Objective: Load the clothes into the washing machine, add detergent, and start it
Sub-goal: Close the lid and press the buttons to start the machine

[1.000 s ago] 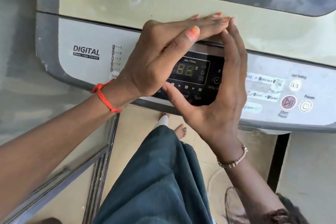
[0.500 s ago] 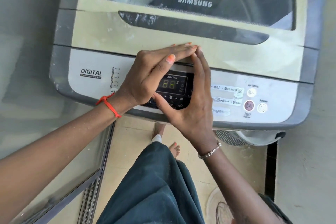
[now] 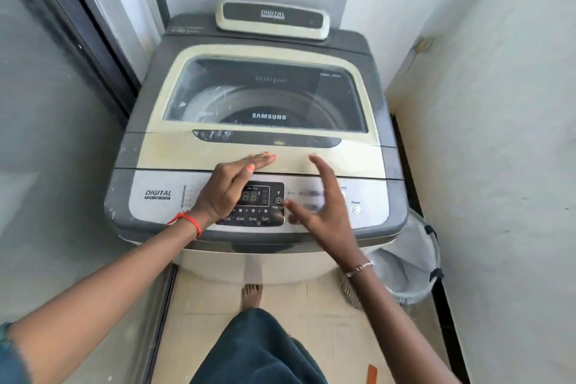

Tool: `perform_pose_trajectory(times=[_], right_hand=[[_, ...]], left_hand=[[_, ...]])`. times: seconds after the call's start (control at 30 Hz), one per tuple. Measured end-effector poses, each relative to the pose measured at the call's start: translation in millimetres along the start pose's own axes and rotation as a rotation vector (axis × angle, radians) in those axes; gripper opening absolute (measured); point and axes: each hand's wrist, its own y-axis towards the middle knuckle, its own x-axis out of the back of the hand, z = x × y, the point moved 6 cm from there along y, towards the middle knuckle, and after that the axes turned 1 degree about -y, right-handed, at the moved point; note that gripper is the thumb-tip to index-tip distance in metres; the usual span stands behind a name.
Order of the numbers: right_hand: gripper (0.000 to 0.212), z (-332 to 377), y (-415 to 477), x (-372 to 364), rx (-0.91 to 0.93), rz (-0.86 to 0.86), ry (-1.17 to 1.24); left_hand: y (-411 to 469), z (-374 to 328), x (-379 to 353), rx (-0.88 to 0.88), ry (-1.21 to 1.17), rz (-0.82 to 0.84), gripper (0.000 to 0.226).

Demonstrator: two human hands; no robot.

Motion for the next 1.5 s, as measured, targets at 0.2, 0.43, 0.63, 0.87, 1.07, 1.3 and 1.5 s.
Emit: perform_pose_trajectory(times=[0.2, 0.43, 0.63, 0.87, 1.07, 1.3, 1.5], right_hand=[[0.094, -61, -18, 72, -0.229, -0.09, -0.217], [0.101, -77, -20, 74, -0.282, -0.128, -0.201], [0.107, -77, -13, 75, -0.334, -0.227, -0.111], [0.104, -77, -14, 73, -0.342, -0.188, -0.105], [0.106, -81, -13, 70, -0.361, -0.147, -0.114], [0.11, -82, -12, 69, -0.364, -0.12, -0.136], [0.11, -81, -11, 69, -0.348, -0.097, -0.145]], left_hand=[[0, -2, 1, 0.011, -0.032, -0.033, 0.05], [-1, -4, 5, 0.014, -0.091, -0.098, 0.051], [3, 3, 10, 0.001, 0.022, -0.208, 0.047], [2, 4, 12, 0.036, -0.066, -0.217, 0.054], [1, 2, 16, 0.052, -0.086, -0.24, 0.058], [1, 2, 15, 0.053, -0.067, -0.242, 0.057], [2, 3, 14, 0.041, -0.071, -0.244, 0.057]])
